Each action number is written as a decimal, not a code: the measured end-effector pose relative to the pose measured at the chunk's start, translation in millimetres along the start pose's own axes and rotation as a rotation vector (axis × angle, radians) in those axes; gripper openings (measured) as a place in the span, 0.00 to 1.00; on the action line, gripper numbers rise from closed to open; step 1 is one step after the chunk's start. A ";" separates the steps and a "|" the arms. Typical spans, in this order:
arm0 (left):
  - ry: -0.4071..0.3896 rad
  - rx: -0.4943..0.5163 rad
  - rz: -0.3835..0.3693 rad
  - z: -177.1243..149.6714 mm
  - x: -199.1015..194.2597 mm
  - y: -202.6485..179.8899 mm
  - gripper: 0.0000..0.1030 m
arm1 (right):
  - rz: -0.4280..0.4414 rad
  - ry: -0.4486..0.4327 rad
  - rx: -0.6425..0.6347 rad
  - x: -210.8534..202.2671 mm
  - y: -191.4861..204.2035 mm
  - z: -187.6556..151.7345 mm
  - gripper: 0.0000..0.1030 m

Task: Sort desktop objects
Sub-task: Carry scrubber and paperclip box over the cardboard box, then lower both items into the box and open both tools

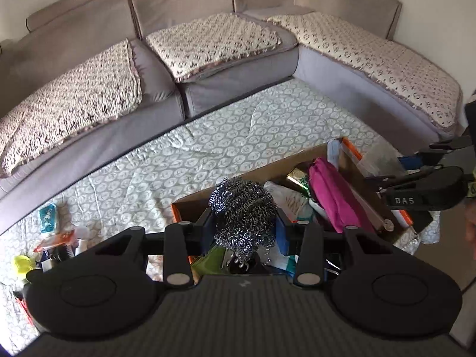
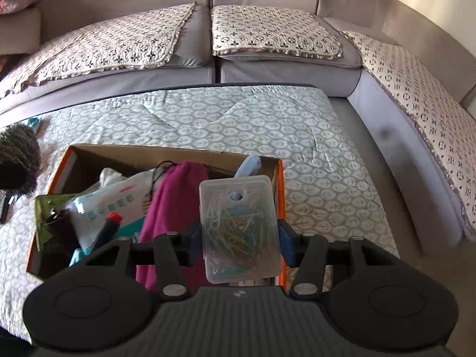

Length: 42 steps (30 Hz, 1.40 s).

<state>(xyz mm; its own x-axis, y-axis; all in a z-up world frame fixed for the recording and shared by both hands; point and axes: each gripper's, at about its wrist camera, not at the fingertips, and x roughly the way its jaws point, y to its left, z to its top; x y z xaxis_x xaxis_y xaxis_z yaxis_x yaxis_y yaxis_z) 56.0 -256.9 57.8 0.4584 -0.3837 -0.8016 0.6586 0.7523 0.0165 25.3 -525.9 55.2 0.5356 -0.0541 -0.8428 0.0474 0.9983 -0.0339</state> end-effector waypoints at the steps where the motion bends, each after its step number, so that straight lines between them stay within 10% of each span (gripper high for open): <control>1: 0.010 -0.003 0.004 0.1 5.2 1.8 0.40 | 0.003 0.002 0.002 3.2 -0.7 0.7 0.48; 31: 0.066 -0.083 0.052 5.9 53.5 17.4 0.51 | 0.014 0.032 0.051 53.1 -10.2 18.3 0.51; 35: 0.024 -0.065 0.056 5.5 47.5 14.4 0.85 | 0.020 0.006 0.060 48.7 -11.6 19.9 0.76; 39: 0.017 -0.087 0.038 6.5 39.1 16.8 0.93 | 0.025 -0.008 0.065 42.1 -11.5 22.3 1.00; 42: 0.017 -0.094 0.047 4.7 32.9 18.1 1.00 | 0.031 -0.020 0.068 34.6 -9.4 22.0 1.00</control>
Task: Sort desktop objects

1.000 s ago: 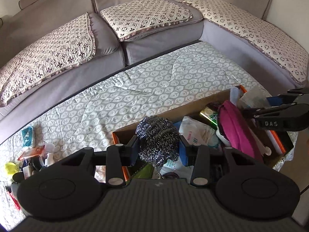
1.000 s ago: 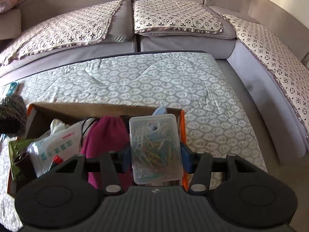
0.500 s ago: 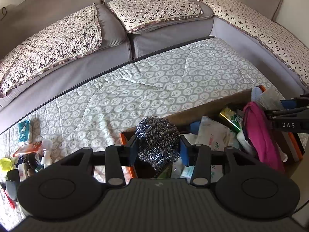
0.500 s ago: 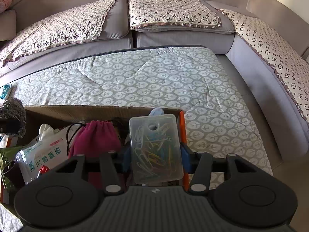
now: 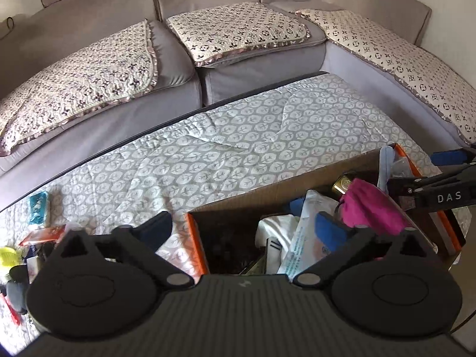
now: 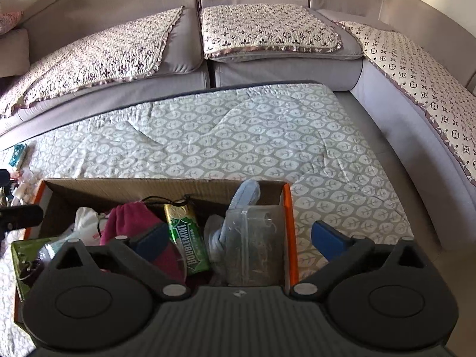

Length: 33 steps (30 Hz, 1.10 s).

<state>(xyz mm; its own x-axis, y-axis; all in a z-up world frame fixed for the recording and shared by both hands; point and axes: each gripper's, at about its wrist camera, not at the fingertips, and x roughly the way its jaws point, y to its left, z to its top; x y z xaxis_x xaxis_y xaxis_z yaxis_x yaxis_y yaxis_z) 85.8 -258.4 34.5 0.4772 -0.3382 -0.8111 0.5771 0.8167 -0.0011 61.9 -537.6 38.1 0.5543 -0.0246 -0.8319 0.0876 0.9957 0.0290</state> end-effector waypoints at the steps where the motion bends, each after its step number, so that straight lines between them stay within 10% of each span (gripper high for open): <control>1: 0.007 -0.004 0.002 -0.6 -1.3 1.5 1.00 | -0.001 -0.002 0.002 -1.6 1.0 -0.2 1.00; 33: 0.055 0.055 0.010 -15.4 -26.4 -16.1 1.00 | -0.013 -0.024 0.098 -58.1 3.1 -26.2 1.00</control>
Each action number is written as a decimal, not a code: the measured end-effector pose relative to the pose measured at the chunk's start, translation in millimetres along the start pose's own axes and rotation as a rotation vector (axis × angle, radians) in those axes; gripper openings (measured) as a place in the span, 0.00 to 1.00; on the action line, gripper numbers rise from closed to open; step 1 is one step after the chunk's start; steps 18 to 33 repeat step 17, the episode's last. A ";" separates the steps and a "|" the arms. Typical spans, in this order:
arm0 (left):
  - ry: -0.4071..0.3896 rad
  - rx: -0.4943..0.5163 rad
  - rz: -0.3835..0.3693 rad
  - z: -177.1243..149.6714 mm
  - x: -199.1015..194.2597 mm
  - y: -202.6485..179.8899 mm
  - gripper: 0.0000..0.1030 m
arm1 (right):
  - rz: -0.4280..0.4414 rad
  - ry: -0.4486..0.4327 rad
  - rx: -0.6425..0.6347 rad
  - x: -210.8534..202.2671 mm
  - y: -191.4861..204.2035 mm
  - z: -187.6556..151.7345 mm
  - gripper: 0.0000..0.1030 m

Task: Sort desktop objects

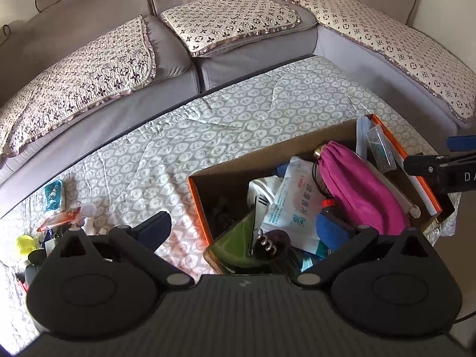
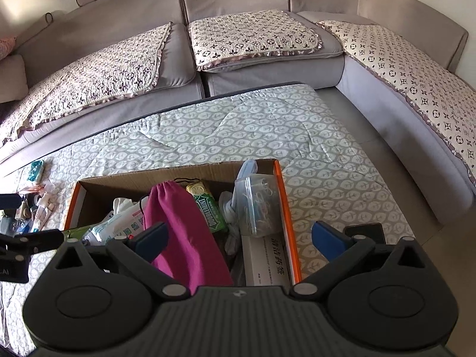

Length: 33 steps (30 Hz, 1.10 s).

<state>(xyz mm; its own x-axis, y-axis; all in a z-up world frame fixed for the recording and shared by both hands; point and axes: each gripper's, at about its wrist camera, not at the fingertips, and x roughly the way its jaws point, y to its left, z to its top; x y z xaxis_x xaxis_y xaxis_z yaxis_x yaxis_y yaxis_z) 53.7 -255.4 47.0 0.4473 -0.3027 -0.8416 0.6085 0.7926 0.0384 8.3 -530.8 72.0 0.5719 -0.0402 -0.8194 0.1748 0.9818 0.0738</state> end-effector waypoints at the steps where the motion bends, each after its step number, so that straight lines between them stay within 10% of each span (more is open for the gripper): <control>1: -0.002 -0.001 -0.005 -0.7 -0.9 -0.6 1.00 | -0.003 0.000 -0.002 -0.1 -0.1 -0.6 1.00; 10: -0.046 -0.129 -0.009 -6.6 -4.6 4.7 1.00 | -0.011 0.004 0.006 -2.8 -2.6 -7.7 1.00; 33: -0.089 -0.052 0.031 -11.6 -8.9 -6.5 1.00 | -0.018 -0.001 0.019 -7.8 -5.9 -11.5 1.00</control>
